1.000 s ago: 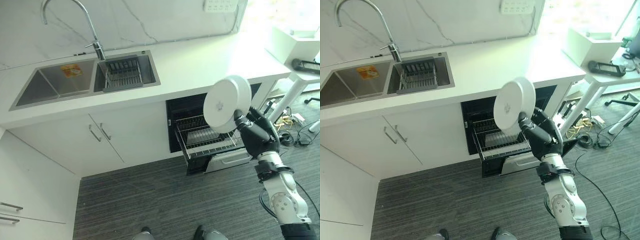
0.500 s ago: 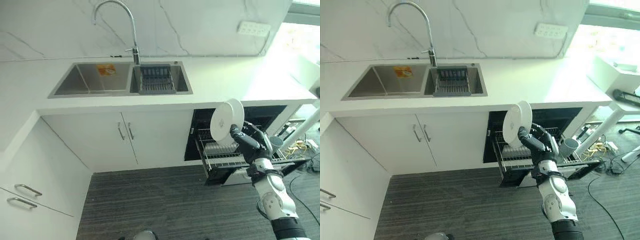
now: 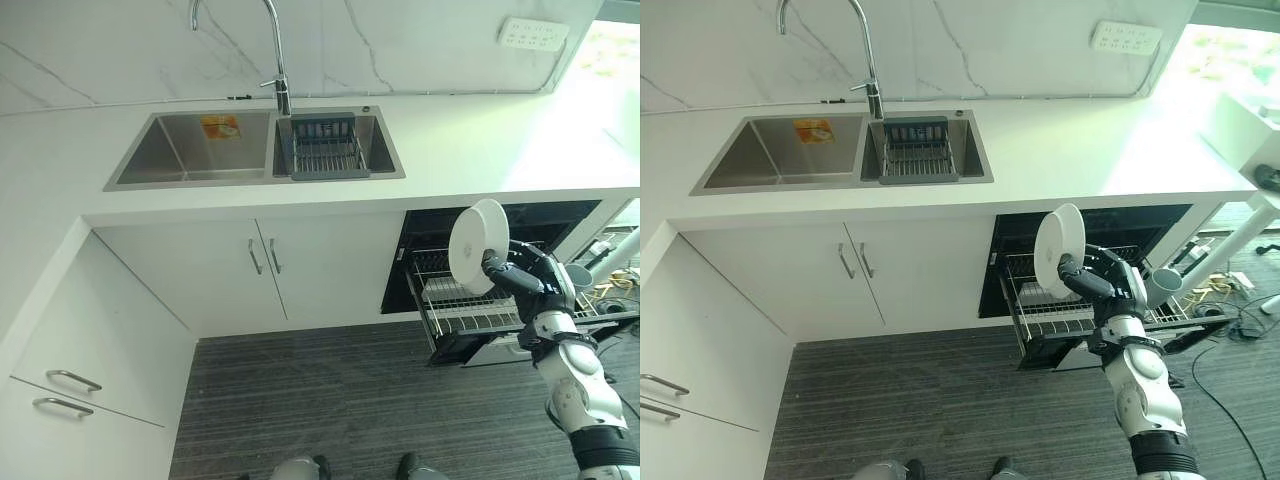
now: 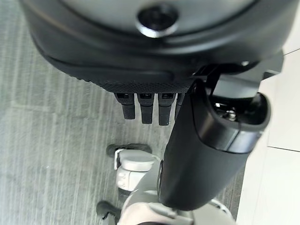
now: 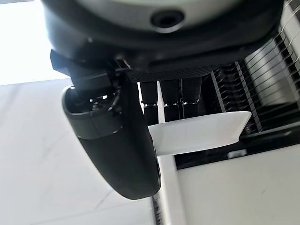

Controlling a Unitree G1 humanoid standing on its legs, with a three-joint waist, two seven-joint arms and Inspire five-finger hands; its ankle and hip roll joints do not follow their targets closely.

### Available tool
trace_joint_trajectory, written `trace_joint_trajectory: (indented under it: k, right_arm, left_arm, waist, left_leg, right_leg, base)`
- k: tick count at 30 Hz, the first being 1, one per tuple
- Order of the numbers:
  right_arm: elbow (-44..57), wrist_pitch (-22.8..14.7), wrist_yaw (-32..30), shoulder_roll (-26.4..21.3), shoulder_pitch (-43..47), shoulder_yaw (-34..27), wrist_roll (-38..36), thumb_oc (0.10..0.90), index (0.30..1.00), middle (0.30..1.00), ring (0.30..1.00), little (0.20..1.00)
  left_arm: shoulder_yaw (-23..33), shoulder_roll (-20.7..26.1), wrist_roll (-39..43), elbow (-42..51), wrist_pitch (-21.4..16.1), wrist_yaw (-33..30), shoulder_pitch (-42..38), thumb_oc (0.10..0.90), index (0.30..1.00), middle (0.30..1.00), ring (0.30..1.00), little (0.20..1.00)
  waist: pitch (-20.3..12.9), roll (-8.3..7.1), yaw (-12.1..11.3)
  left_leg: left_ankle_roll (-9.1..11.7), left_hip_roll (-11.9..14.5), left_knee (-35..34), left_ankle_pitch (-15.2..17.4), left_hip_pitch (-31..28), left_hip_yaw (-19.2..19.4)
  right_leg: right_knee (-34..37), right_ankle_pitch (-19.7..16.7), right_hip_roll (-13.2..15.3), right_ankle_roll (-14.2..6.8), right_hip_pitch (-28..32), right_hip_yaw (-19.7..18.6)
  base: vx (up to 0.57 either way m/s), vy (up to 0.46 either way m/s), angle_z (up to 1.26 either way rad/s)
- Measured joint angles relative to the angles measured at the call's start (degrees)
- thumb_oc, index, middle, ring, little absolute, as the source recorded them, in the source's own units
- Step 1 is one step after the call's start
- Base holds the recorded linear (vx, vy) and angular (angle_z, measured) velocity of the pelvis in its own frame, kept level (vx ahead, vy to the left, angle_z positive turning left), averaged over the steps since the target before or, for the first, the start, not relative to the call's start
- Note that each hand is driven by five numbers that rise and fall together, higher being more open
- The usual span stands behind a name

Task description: Place the dishes in the dishwasher.

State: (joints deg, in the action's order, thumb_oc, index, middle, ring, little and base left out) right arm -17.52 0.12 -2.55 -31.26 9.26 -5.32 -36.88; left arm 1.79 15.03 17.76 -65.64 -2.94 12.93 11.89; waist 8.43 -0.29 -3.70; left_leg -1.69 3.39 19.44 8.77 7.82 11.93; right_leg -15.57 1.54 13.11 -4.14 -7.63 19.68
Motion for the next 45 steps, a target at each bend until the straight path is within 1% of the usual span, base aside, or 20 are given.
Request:
trace_joint_trajectory:
  k: [1, 4, 6, 11, 14, 19, 21, 23, 27, 28, 29, 30, 31, 33, 36, 37, 38, 40, 42, 45]
  right_arm:
    - [-1.52, 0.40, -0.13, -0.47, 0.77, 0.01, 0.90, 0.400, 0.300, 0.300, 0.300, 0.300]
    - [-3.21, 1.16, -1.24, -2.75, 0.88, -0.07, 1.80, 0.400, 0.300, 0.300, 0.300, 0.300]
    - [-3.55, 1.48, -1.33, -3.90, 1.14, 0.00, 3.19, 0.400, 0.300, 0.300, 0.300, 0.300]
    - [-8.59, 1.80, -1.20, -5.75, 3.33, 0.39, 5.49, 0.400, 0.300, 0.300, 0.300, 0.300]
    - [-11.20, 2.88, -1.19, -6.71, 4.76, 1.29, 7.61, 0.400, 0.300, 0.300, 0.300, 0.300]
    - [-16.87, 3.26, -0.32, -8.90, 6.69, 4.42, 12.27, 0.400, 0.300, 0.300, 0.300, 0.300]
    - [-18.26, 3.36, 0.64, -9.72, 7.10, 5.13, 13.49, 0.400, 0.300, 0.300, 0.300, 0.300]
    - [-19.78, 3.34, 1.02, -11.44, 9.12, 6.71, 15.38, 0.400, 0.300, 0.300, 0.300, 0.300]
    - [-24.08, 3.40, 1.75, -14.72, 13.90, 9.10, 17.93, 0.400, 0.300, 0.300, 0.300, 0.300]
    - [-24.08, 3.40, 1.80, -14.82, 14.27, 9.10, 18.86, 0.400, 0.300, 0.300, 0.300, 0.300]
    - [-25.46, 3.33, 2.36, -15.23, 16.28, 10.00, 18.98, 0.400, 0.300, 0.300, 0.300, 0.300]
    - [-27.56, 3.34, 2.88, -16.89, 19.29, 11.85, 20.06, 0.400, 0.300, 0.300, 0.300, 0.300]
    - [-28.49, 3.35, 2.79, -17.20, 20.53, 12.53, 21.06, 0.400, 0.300, 0.300, 0.300, 0.300]
    - [-29.27, 3.34, 2.88, -18.94, 23.01, 13.93, 21.53, 0.400, 0.300, 0.300, 0.300, 0.300]
    - [-30.70, 3.35, 3.05, -18.98, 24.86, 15.71, 22.74, 0.400, 0.300, 0.300, 0.300, 0.300]
    - [-31.49, 3.29, 3.37, -19.01, 26.07, 16.11, 23.14, 0.400, 0.300, 0.300, 0.300, 0.300]
    - [-32.92, 3.28, 3.38, -19.12, 27.98, 16.66, 23.37, 0.400, 0.300, 0.300, 0.300, 0.300]
    - [-33.46, 3.34, 3.34, -19.48, 29.05, 17.08, 23.42, 0.400, 0.300, 0.300, 0.300, 0.300]
    - [-34.79, 3.58, 3.40, -20.10, 30.31, 18.28, 23.96, 0.400, 0.300, 0.300, 0.300, 0.300]
    - [-37.43, 3.77, 3.46, -20.71, 33.36, 20.41, 25.66, 0.400, 0.300, 0.300, 0.300, 0.300]
  left_arm:
    - [0.00, -0.10, 0.01, -0.61, -0.17, -0.02, -0.18, 0.800, 0.900, 0.900, 0.900, 0.900]
    - [0.02, 0.18, -0.03, -0.90, -0.96, 0.11, -0.30, 0.800, 0.900, 0.900, 0.900, 0.900]
    - [-0.07, 0.32, -0.03, -0.90, -0.94, 0.22, -0.34, 0.800, 0.900, 0.900, 0.900, 0.900]
    - [-1.74, 1.33, -0.09, -1.09, -0.82, 0.39, -1.27, 0.800, 0.900, 0.900, 0.900, 0.900]
    - [-2.07, 1.68, -0.10, -1.14, -0.71, 0.53, -1.69, 0.800, 0.900, 0.900, 0.900, 0.900]
    - [-2.74, 2.18, -0.11, -0.73, 0.46, 0.67, -2.12, 0.800, 0.900, 0.900, 0.900, 0.900]
    - [-2.80, 2.18, -0.10, -0.69, 0.48, 0.80, -2.09, 0.800, 0.900, 0.900, 0.900, 0.900]
    - [-3.27, 2.19, -0.09, -0.48, 0.52, 1.27, -2.24, 0.800, 0.900, 0.900, 0.900, 0.900]
    - [-4.15, 2.19, -0.09, 0.68, 0.53, 1.55, -2.41, 0.800, 0.900, 0.900, 0.900, 0.900]
    - [-4.37, 2.21, -0.08, 0.97, 0.55, 1.60, -2.36, 0.800, 0.900, 0.900, 0.900, 0.900]
    - [-4.49, 2.21, -0.04, 1.41, 0.57, 1.69, -2.41, 0.800, 0.900, 0.900, 0.900, 0.900]
    - [-5.09, 2.28, -0.04, 2.62, 0.58, 1.82, -2.91, 0.800, 0.900, 0.900, 0.900, 0.900]
    - [-5.12, 2.31, 0.00, 3.12, 0.58, 2.32, -2.90, 0.800, 0.900, 0.900, 0.900, 0.900]
    - [-6.04, 2.53, 0.01, 3.44, 0.68, 2.90, -4.36, 0.800, 0.900, 0.900, 0.900, 0.900]
    - [-6.25, 2.59, 0.10, 4.42, 1.35, 3.48, -4.62, 0.800, 0.900, 0.900, 0.900, 0.900]
    - [-6.47, 2.71, 0.15, 4.63, 1.33, 3.75, -4.74, 0.800, 0.900, 0.900, 0.900, 0.900]
    - [-7.12, 2.93, 0.59, 5.52, 1.33, 3.96, -4.93, 0.800, 0.900, 0.900, 0.900, 0.900]
    - [-7.58, 3.04, 1.99, 5.54, 1.33, 4.15, -5.45, 0.800, 0.900, 0.900, 0.900, 0.900]
    - [-8.34, 3.04, 2.30, 5.74, 1.30, 4.44, -5.54, 0.800, 0.900, 0.900, 0.900, 0.900]
    - [-8.85, 3.04, 2.34, 6.78, 1.19, 5.27, -5.76, 0.800, 0.900, 0.900, 0.900, 0.900]
  waist:
    - [0.01, -0.02, 0.16]
    - [-0.06, 0.06, 0.23]
    - [-0.08, 0.09, 0.35]
    - [-0.14, 0.18, 0.43]
    - [-0.13, 0.18, 0.47]
    - [-0.05, 0.24, 0.53]
    - [-0.01, 0.33, 0.48]
    - [0.08, 0.81, 0.63]
    - [0.87, 2.09, 0.51]
    - [0.93, 2.33, 0.44]
    - [1.82, 2.75, 0.52]
    - [3.31, 3.49, 0.48]
    - [3.41, 3.79, 0.24]
    - [4.94, 4.42, 0.26]
    - [5.61, 5.07, -0.04]
    - [6.34, 5.31, -0.04]
    - [6.99, 5.53, 0.35]
    - [7.41, 5.82, 0.17]
    - [8.03, 6.56, 0.25]
    - [8.74, 7.36, 0.00]
  left_leg:
    - [0.79, 0.34, -0.20, 0.35, 0.00, -0.34]
    - [1.05, 0.61, -0.99, 0.20, -0.25, -0.96]
    - [1.27, 0.81, -1.03, 0.08, -0.07, -1.14]
    - [1.64, 1.15, -0.73, -0.46, -0.12, -1.29]
    - [1.64, 1.17, -0.70, -0.46, -0.04, -1.28]
    - [1.49, 1.18, -0.74, -0.36, 0.12, -1.83]
    - [1.50, 1.18, -0.75, -0.35, 0.42, -1.90]
    - [1.62, 1.15, -0.60, -0.58, 1.86, -1.90]
    - [1.83, 1.12, -0.75, -0.97, 2.74, -1.85]
    - [2.02, 1.14, -0.77, -1.26, 3.09, -1.85]
    - [2.22, 1.13, -0.76, -1.48, 3.15, -1.86]
    - [2.12, 1.07, -0.85, -1.64, 3.41, -1.85]
    - [2.16, 0.95, -0.97, -1.89, 4.12, -1.89]
    - [2.09, 0.61, -1.22, -2.68, 5.63, -1.86]
    - [1.97, 0.33, -1.75, -3.29, 6.33, -1.84]
    - [1.95, 0.25, -1.85, -3.33, 6.38, -1.85]
    - [1.94, 0.12, -2.00, -3.45, 6.96, -1.85]
    - [1.80, -0.37, -2.82, -4.22, 7.90, -1.87]
    - [1.67, -0.67, -2.98, -4.32, 8.02, -1.87]
    - [1.33, -1.71, -5.10, -5.52, 8.02, -1.90]
  right_leg:
    - [-0.65, 0.69, -0.27, 0.30, -0.05, 0.13]
    - [-2.91, 2.66, -0.16, 0.67, -0.66, 0.49]
    - [-3.86, 3.18, -0.17, 1.15, -1.32, 0.59]
    - [-4.83, 3.78, -0.23, 1.47, -1.65, 0.99]
    - [-4.89, 3.83, -0.22, 1.44, -1.76, 0.99]
    - [-5.50, 4.26, -0.15, 1.16, -2.08, 1.08]
    - [-5.84, 4.59, -0.15, 1.37, -2.45, 1.08]
    - [-6.59, 4.71, 0.08, 1.62, -4.18, 1.07]
    - [-7.15, 4.80, 0.23, 1.93, -5.38, 1.05]
    - [-7.35, 4.82, 0.21, 2.07, -5.81, 1.07]
    - [-7.59, 4.84, 0.25, 2.10, -5.95, 1.04]
    - [-7.61, 4.78, 0.34, 2.18, -6.17, 1.02]
    - [-7.96, 4.77, 0.51, 2.21, -7.14, 0.98]
    - [-8.51, 4.50, 1.02, 2.72, -9.07, 1.02]
    - [-8.63, 4.42, 1.19, 2.85, -9.97, 1.03]
    - [-8.61, 4.40, 1.25, 2.87, -10.04, 1.03]
    - [-8.61, 4.30, 1.38, 2.97, -10.67, 1.03]
    - [-8.64, 3.91, 1.84, 3.10, -11.95, 1.08]
    - [-8.75, 3.89, 2.16, 3.04, -12.10, 1.12]
    - [-8.76, 3.75, 2.93, 2.80, -12.97, 1.04]
  base:
    - [0.06, -0.042, 0.07]
    - [0.06, -0.048, 0.13]
    - [0.06, -0.048, 0.01]
    - [0.04, -0.029, 0.02]
    - [0.03, -0.029, 0.00]
    - [0.03, -0.053, 0.03]
    - [0.01, -0.015, 0.02]
    - [0.00, 0.000, 0.00]
    - [0.00, 0.000, 0.00]
    - [0.00, 0.000, 0.00]
    - [-0.03, -0.036, 0.01]
    - [-0.03, -0.028, 0.02]
    - [-0.06, -0.027, 0.04]
    - [-0.05, -0.017, 0.04]
    - [-0.07, -0.004, 0.02]
    - [-0.05, 0.003, 0.00]
    - [0.00, 0.000, 0.00]
    - [-0.02, 0.010, 0.06]
    - [-0.01, 0.015, 0.06]
    - [0.01, 0.022, 0.06]
